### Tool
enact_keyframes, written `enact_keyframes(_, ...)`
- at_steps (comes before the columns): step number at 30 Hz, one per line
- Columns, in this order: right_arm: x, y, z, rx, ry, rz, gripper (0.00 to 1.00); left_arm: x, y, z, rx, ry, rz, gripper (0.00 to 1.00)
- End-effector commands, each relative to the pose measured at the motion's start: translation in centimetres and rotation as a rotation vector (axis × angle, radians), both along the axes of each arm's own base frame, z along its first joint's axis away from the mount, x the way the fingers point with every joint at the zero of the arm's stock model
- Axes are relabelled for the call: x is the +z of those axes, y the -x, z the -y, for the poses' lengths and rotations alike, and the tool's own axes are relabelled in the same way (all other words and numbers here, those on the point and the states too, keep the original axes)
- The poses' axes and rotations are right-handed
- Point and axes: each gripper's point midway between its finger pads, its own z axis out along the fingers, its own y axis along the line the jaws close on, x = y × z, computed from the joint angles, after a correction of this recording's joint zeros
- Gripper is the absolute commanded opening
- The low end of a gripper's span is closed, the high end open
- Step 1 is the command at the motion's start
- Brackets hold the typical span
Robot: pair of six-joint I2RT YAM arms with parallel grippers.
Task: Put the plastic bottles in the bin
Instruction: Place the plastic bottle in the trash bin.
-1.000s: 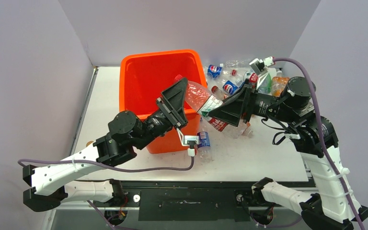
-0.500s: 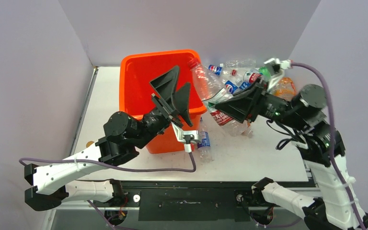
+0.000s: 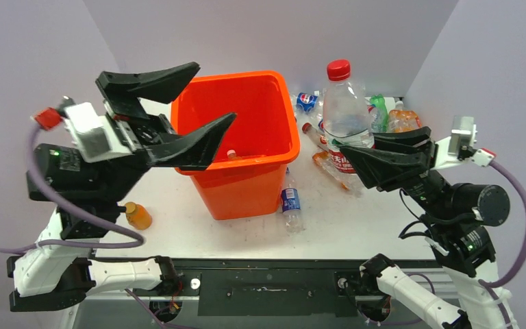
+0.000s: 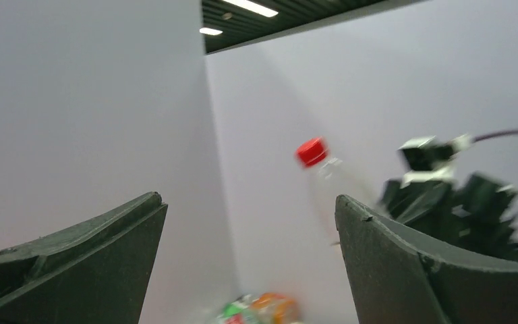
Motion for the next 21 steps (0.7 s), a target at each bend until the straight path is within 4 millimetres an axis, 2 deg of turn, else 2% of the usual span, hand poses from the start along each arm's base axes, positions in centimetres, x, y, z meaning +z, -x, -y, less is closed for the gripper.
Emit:
enact_keyframes(1, 1.0, 0.1, -0.2, 0.003, -0.029, 0.104, 0.05, -1.1, 3.0, 5.0, -0.456, 0.006, -0.302, 0.96)
enact_keyframes(5, 0.4, 0.1, -0.6, 0.025, -0.022, 0.108, 0.05, -1.6, 2.7, 7.6, -0.65, -0.042, -0.394, 0.96)
enact_keyframes(12, -0.5, 0.1, -2.0, 0.098, 0.022, 0.107, 0.05, -3.2, 0.7, 11.3, -0.716, -0.116, -0.477, 1.0)
enact_keyframes(15, -0.7, 0.0, -2.5, 0.12, 0.035, 0.104, 0.05, -2.7, 0.8, 11.5, -0.733, -0.105, -0.458, 1.0)
enact_keyframes(17, -1.0, -0.2, -2.7, 0.128, 0.04, 0.095, 0.05, -2.4, 0.9, 11.3, -0.737, -0.093, -0.439, 0.95)
enact_keyframes(21, -1.7, -0.6, -3.1, 0.141, 0.041, 0.076, 0.05, -1.7, 1.2, 10.8, -0.734, -0.067, -0.396, 0.94)
